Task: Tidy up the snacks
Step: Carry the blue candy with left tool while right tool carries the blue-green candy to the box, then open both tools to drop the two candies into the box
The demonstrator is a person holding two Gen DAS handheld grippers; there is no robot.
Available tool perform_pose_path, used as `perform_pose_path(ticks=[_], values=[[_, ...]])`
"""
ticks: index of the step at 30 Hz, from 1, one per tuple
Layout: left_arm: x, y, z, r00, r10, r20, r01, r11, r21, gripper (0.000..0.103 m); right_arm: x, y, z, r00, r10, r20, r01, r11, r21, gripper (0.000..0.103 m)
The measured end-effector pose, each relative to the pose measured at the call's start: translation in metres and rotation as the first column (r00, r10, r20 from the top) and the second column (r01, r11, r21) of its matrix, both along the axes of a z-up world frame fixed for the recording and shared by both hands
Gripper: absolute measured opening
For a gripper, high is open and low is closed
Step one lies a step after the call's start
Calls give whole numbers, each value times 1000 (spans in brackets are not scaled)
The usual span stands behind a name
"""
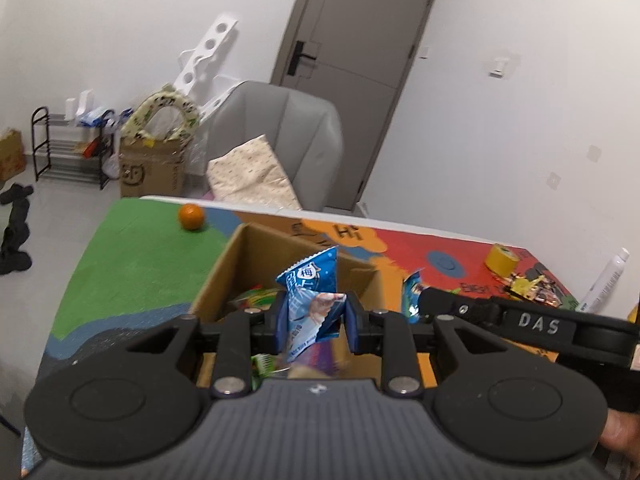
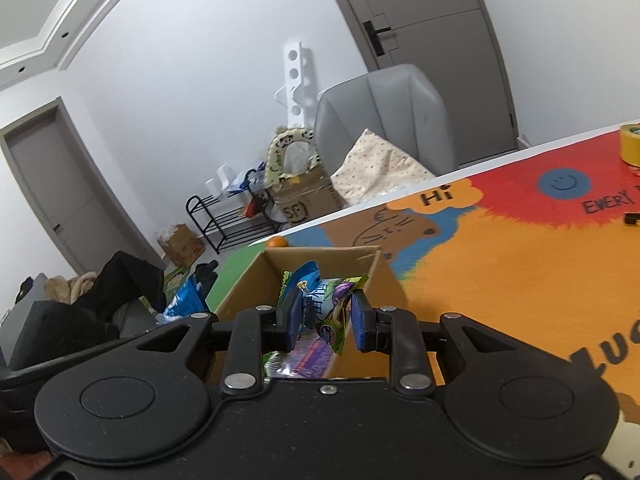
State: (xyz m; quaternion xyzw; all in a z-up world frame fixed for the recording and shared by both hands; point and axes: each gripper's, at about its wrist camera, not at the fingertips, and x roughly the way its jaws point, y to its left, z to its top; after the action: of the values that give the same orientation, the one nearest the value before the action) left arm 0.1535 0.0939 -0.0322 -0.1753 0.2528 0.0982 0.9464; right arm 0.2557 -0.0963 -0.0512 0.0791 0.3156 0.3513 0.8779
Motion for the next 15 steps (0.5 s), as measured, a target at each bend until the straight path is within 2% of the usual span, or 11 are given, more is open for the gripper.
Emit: perform_pose_path(ticks=[5, 8, 11, 15], values=[[-2, 16, -10, 999, 1, -36, -2, 1000, -23, 27, 0, 15, -3, 1000, 19, -4, -19, 1000, -12, 25], [1, 22, -18, 998, 9, -68, -11, 1000, -22, 36, 1, 19, -5, 999, 27, -16, -27, 1000, -5, 25], [-2, 29, -21, 999, 17, -51, -20, 998, -54, 55, 4, 23, -6, 1000, 12, -14, -12, 1000, -16, 25], [-7, 36, -18, 998, 44, -34, -45, 998, -40, 57, 6, 27, -5, 1000, 2, -8, -3, 1000, -18, 25]])
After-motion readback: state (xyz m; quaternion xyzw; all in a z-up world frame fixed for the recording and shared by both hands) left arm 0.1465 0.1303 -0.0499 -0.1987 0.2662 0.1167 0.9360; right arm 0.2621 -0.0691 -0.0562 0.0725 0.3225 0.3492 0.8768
